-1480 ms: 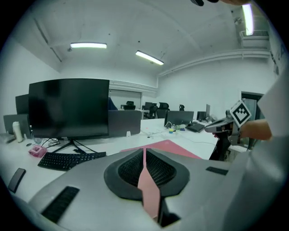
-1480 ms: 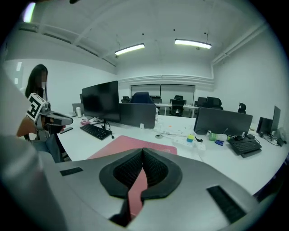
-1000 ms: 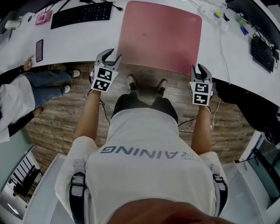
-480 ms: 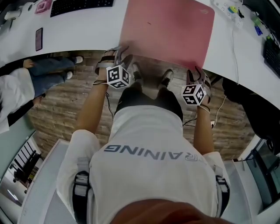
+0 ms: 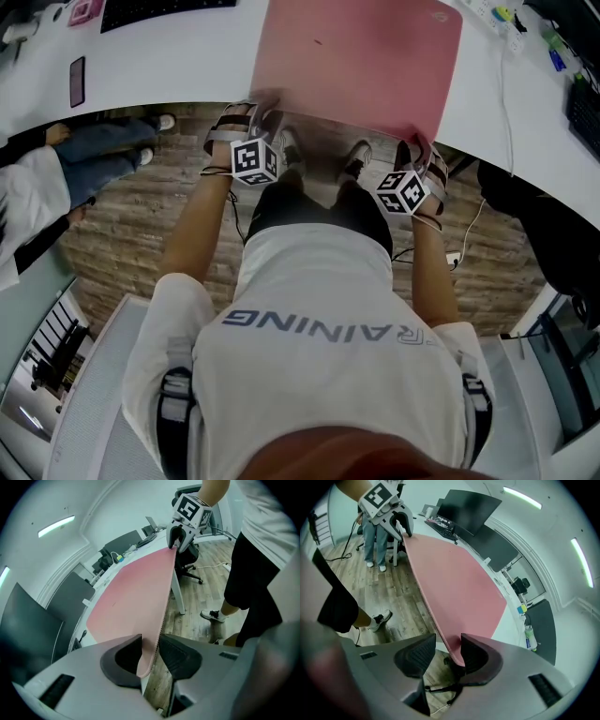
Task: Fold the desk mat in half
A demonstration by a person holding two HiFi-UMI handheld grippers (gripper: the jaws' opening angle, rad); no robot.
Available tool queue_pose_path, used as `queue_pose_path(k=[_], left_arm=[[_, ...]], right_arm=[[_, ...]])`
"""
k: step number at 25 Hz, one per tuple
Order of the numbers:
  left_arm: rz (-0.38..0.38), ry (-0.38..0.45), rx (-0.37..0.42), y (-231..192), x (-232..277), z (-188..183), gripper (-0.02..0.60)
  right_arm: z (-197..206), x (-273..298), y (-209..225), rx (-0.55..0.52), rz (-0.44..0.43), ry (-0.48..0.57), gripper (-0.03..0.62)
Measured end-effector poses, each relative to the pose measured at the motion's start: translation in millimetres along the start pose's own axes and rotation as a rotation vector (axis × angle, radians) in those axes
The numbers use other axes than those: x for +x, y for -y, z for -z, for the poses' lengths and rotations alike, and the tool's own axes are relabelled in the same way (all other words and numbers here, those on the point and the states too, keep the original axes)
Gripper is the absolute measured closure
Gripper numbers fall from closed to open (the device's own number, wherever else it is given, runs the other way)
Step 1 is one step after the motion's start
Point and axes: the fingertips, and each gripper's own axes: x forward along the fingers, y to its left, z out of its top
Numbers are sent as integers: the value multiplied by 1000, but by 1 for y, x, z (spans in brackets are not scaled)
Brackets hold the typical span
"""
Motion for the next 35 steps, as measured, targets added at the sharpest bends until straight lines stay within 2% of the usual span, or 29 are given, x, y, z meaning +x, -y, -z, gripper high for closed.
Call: queue_pose_path(k=[2,4,6,8,13,16,19,22,28,35], left_arm=[[11,10,1,-1,-2,0,465],[31,34,-17,-2,-6,-3,508],[51,63,-61,-7,-12,-6,526],[65,99,-112,-14,-18,-10,529],[89,183,-196,-35,-32,-20,537],[97,237,-329,-54,-43,-26,537],[107,272,-456,-71,-48,-32,538],[121,287,-512,-87,-51,-37,538],[91,300,-534,-127,-53,-48,538],[84,273,-584,-177,-30,-61,538]], right_arm=[[-2,1,3,26,9,8,429],[-4,-4,6,65,9,20,469],[-7,-9,10,103,19,29,527],[-9,-13,16,150,36,25,547],[-16,-23,35,237,74,-6,557],[-25,-31,51,284,126,-10,557],[-33,-34,69,448,154,5,557],[-39,-39,82,593,179,14,557],[-53,-45,104,596,227,24,557],[-77,-26,155,556,226,66,557]])
